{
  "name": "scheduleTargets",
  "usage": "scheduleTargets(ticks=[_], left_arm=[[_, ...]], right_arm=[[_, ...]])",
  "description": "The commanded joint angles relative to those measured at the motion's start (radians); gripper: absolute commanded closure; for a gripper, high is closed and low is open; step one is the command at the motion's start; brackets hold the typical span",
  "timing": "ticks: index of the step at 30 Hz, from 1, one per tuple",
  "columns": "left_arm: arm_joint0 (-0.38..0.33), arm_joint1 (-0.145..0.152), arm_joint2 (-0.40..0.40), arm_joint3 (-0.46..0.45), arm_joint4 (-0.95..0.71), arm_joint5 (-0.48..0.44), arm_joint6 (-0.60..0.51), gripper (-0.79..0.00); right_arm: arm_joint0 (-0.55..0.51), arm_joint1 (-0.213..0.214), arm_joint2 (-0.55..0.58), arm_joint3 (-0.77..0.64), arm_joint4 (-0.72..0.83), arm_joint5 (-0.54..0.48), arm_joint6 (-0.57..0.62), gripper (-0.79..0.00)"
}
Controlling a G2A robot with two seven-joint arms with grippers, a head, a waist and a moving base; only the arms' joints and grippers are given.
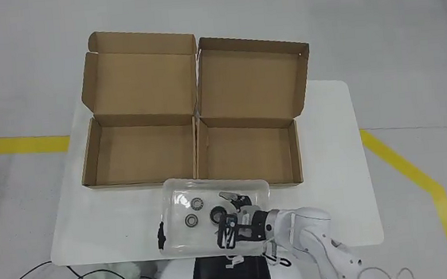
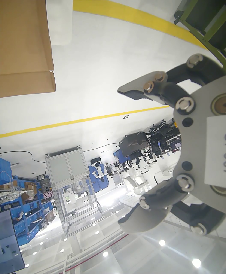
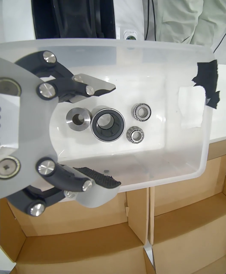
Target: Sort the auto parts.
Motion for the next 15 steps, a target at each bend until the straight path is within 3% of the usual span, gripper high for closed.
scheduleTargets(ticks=[1, 15], left_arm=[[0.000, 0.000, 0.000, 0.000, 0.000, 0.000, 0.000, -0.785], [0.000, 0.000, 0.000, 0.000, 0.000, 0.000, 0.000, -0.785]], right_arm=[[0.017, -0.002, -0.016, 0.015, 0.007, 0.004, 0.018, -0.646], [0.116, -0.019, -0.101, 0.120, 0.073, 0.007, 0.144, -0.591]])
